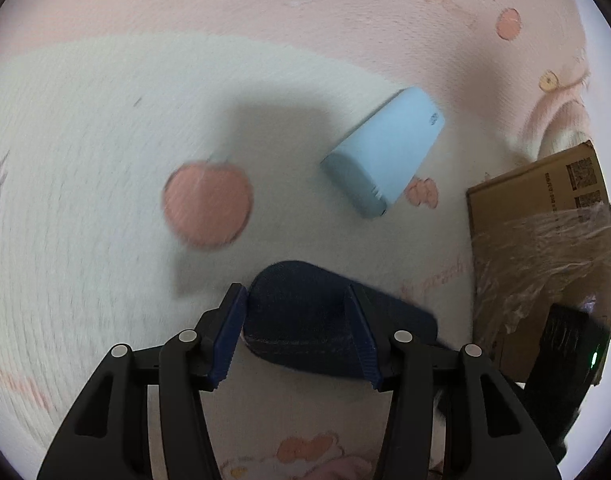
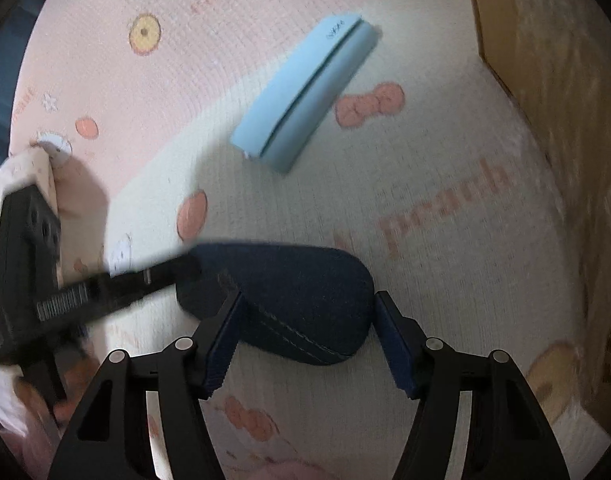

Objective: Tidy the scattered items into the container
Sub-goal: 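Close the right gripper on the glasses case while the left gripper grasps it too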

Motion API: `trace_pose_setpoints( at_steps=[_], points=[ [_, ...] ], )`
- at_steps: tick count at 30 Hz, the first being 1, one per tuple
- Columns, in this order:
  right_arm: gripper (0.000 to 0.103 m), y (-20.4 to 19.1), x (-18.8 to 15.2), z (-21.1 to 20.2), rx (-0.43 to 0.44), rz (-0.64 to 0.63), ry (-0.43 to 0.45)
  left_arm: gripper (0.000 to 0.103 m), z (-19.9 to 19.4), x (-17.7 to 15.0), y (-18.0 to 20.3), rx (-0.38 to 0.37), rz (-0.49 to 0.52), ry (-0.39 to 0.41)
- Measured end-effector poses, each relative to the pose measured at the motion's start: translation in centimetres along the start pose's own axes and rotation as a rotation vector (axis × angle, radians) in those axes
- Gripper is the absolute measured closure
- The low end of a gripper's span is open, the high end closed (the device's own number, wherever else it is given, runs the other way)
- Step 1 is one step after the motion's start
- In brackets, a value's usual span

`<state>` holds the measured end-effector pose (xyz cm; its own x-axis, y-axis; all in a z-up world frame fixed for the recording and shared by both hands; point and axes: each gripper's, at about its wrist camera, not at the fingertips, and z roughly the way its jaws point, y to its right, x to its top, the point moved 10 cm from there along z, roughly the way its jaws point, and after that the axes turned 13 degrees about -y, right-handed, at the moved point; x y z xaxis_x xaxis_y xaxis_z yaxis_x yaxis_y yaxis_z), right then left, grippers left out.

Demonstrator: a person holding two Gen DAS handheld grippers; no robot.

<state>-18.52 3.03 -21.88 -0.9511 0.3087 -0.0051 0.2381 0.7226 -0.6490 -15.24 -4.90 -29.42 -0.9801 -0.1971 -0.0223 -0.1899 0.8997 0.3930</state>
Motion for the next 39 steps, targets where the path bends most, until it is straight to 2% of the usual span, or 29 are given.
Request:
trace_pose_setpoints(
  at_steps=[4,9,11,14,17,19,22,25,27,30,34,39],
  points=[
    [0.039,-0.3,-0.4,0.0,-0.047,-0.055,-0.023,0.049,0.0,1.4,0.7,-0.018,0.029,0.006],
    [0.039,-0.9,0.8,-2.0,-0.173,-0.159,0.026,0.049,-1.2,-0.7,-1.4,-0.108,-0.089,0.040],
    [0.038,-1.3,1.3,-2.2,-0.169,-0.189,0.031,0.048,-0.8,-1.9,-1.9,-0.147,-0.134,0.022],
    [0.038,-2.1,2.2,-1.8,-0.174,-0.241,0.016,0.048,0.6,-3.7,-2.1,-0.244,-0.201,-0.030],
    [0.038,-2.9,2.8,-0.8,-0.168,-0.301,-0.020,0.048,1.6,-4.2,-1.3,-0.308,-0.238,-0.047],
    [0.038,-3.0,2.8,-0.1,-0.168,-0.357,-0.059,0.048,1.9,-4.0,-0.3,-0.304,-0.212,-0.051],
    [0.038,-3.4,2.6,0.3,-0.176,-0.407,-0.075,0.048,1.7,-3.1,0.6,-0.251,-0.166,-0.030],
    [0.038,-3.4,1.6,0.4,-0.146,-0.400,-0.106,0.052,1.2,-1.8,1.2,-0.218,-0.107,-0.010],
    [0.038,-3.2,1.1,0.5,-0.168,-0.413,-0.109,0.052,1.0,-0.9,1.9,-0.221,-0.067,-0.018],
    [0.038,-3.2,1.1,1.1,-0.174,-0.393,-0.118,0.052,1.3,-0.3,2.0,-0.217,-0.062,-0.035],
    [0.038,-3.8,1.5,1.5,-0.202,-0.397,-0.107,0.052,1.9,-0.7,1.5,-0.267,-0.104,-0.046],
    [0.038,-3.9,1.4,2.5,-0.272,-0.423,-0.119,0.052,2.7,-0.9,1.1,-0.392,-0.177,-0.094]
  ],
)
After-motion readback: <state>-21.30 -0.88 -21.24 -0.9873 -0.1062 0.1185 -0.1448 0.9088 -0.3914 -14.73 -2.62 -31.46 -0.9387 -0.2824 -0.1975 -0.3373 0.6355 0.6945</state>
